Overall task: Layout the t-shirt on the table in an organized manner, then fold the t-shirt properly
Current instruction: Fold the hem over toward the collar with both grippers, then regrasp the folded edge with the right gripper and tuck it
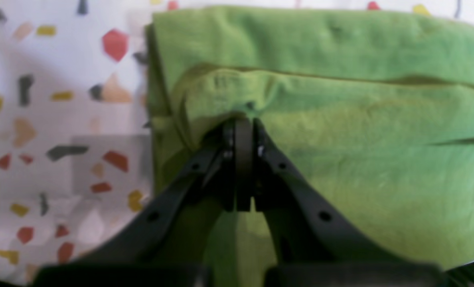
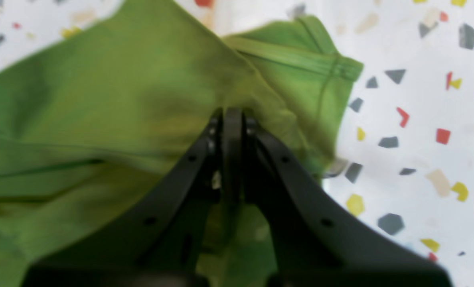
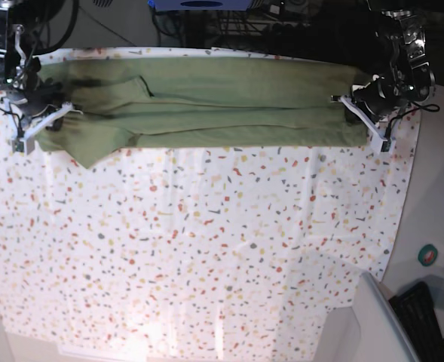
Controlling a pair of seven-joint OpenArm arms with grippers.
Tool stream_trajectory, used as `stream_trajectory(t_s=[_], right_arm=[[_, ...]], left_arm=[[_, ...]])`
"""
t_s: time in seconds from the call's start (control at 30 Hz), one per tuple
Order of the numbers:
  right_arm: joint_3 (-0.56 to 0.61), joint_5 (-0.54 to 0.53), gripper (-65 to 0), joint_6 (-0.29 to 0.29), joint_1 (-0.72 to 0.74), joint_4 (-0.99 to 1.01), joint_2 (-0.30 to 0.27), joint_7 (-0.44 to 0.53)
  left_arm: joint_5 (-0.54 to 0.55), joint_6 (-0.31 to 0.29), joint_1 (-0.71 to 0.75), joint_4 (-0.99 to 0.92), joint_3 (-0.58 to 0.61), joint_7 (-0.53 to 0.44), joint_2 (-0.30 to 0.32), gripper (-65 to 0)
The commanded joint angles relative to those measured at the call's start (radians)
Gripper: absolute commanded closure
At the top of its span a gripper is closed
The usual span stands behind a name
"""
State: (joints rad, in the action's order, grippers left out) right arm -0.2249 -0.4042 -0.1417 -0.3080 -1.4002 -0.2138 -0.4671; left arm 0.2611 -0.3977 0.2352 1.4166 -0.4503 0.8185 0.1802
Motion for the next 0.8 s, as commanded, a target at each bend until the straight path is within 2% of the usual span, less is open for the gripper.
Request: stream_trajectory(t_s=[0.0, 0.17, 0.33, 0.53, 0.67, 0.7, 0.77], right_arm=[[-0.008, -0.002, 0.0, -0.002, 0.005, -0.003, -0.019, 0.02], [-0.012, -0.002, 0.0, -0.002, 0.013, 0.006, -0.019, 0.02], [-0.014, -0.002, 0.0, 0.0, -0.02, -0.074, -0.017, 0.018], [-0.003, -0.002, 0.0, 0.0, -0.089, -0.305, -0.008, 0.014], [0.086, -0.002, 0.0, 0.0, -0.024, -0.31, -0.02, 0.005], [0.104, -0.002, -3.2, 0.001, 0.002, -0.285, -0.031, -0.031], [0.134, -0.002, -24.0, 0.001, 0.094, -0.222, -0.042, -0.134]], left_arm=[[-0.016, 0.004, -0.001, 0.0, -0.026, -0.009, 0.012, 0.0], [-0.013, 0.0, -0.003, 0.023, -0.11, -0.009, 0.012, 0.0], [-0.007, 0.0, 0.046, 0.174, -0.157, 0.015, 0.003, 0.0], [0.165, 0.0, 0.14, 0.312, -0.163, 0.025, -0.012, 0.0], [0.255, 0.0, 0.2, 0.329, -0.158, 0.025, -0.011, 0.0], [0.257, 0.0, 0.211, 0.329, -0.158, 0.025, -0.011, 0.0], [0.255, 0.0, 0.223, 0.326, -0.164, 0.025, -0.011, 0.0]])
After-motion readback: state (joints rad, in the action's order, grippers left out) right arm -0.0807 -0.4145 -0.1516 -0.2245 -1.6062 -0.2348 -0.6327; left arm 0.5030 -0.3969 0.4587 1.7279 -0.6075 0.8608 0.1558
